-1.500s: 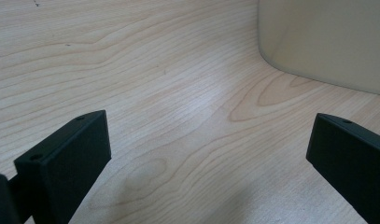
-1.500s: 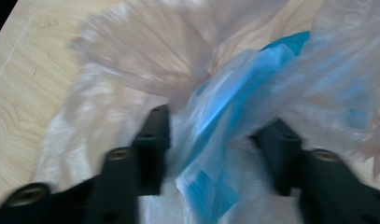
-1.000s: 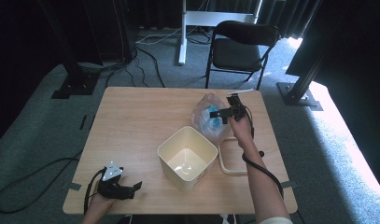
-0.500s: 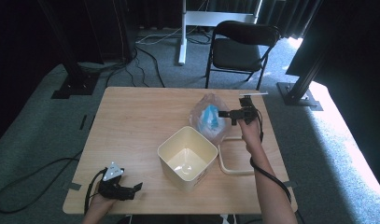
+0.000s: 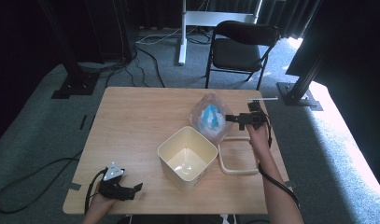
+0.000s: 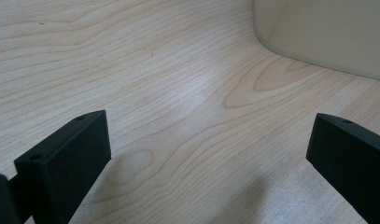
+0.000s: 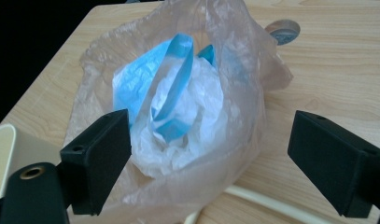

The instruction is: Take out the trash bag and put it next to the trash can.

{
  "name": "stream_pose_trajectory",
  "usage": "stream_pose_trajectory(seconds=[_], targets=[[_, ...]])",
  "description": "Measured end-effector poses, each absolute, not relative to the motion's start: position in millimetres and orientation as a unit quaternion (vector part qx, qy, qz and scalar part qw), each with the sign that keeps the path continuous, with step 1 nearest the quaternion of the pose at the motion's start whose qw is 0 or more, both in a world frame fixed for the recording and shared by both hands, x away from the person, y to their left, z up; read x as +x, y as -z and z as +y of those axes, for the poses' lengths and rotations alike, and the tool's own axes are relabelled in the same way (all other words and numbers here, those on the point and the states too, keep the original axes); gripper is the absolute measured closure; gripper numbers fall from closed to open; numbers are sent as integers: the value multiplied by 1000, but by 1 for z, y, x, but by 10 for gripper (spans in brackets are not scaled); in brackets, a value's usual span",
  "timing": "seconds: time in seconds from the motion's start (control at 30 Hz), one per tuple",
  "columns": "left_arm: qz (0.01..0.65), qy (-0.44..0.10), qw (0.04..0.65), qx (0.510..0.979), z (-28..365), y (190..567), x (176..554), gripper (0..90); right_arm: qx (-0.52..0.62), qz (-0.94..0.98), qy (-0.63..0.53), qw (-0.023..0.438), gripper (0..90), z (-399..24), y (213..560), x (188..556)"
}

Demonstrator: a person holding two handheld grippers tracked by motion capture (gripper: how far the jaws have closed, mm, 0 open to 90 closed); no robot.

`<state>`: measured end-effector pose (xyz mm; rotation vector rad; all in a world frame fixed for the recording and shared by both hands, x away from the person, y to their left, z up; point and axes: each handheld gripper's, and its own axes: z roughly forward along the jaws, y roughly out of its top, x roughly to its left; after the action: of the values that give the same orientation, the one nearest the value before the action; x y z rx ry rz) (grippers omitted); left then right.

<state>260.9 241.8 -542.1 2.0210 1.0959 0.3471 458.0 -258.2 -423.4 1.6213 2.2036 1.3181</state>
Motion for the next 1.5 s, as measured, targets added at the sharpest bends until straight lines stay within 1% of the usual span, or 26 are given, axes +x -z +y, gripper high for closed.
stream_pose_trajectory(seconds=[0.13, 0.3, 0.53, 0.57, 0.67, 0.73, 0.77, 0.83, 0.97, 1.03, 1.07, 1.13, 1.2, 1.27, 1.5], targets=[[431, -136, 399, 798, 242, 542, 261, 0, 531, 724, -438, 52, 127, -262, 427, 451], [427, -134, 404, 798, 241, 540, 259, 0, 511, 725, -458, 61, 127, -266, 426, 436], [425, -138, 405, 798, 243, 538, 257, 0, 492, 737, -455, 88, 135, -273, 425, 416], [425, -138, 405, 797, 243, 537, 257, 0, 490, 738, -455, 92, 148, -275, 425, 413], [426, -140, 405, 797, 244, 537, 257, 0, 473, 748, -456, 92, 156, -279, 429, 404], [425, -139, 406, 797, 245, 537, 256, 0, 459, 755, -458, 93, 153, -282, 433, 398], [426, -140, 403, 798, 245, 537, 256, 0, 455, 758, -458, 92, 138, -283, 435, 395], [426, -139, 405, 797, 246, 537, 255, 0, 452, 757, -460, 103, 123, -285, 437, 389], [425, -138, 404, 798, 247, 538, 254, 0, 456, 758, -459, 79, 120, -290, 437, 379], [426, -137, 404, 798, 248, 538, 254, 0, 457, 755, -464, 78, 119, -293, 438, 373], [426, -138, 404, 798, 248, 538, 254, 0, 457, 751, -471, 67, 115, -296, 438, 371], [425, -138, 405, 798, 249, 538, 253, 0, 458, 748, -476, 63, 115, -299, 439, 369], [423, -137, 406, 798, 249, 538, 253, 0, 460, 756, -460, 78, 115, -302, 443, 360], [423, -137, 404, 799, 249, 538, 253, 0, 461, 757, -458, 70, 114, -305, 448, 355], [423, -134, 400, 802, 248, 539, 253, 0, 477, 753, -447, 77, 115, -315, 464, 344]])
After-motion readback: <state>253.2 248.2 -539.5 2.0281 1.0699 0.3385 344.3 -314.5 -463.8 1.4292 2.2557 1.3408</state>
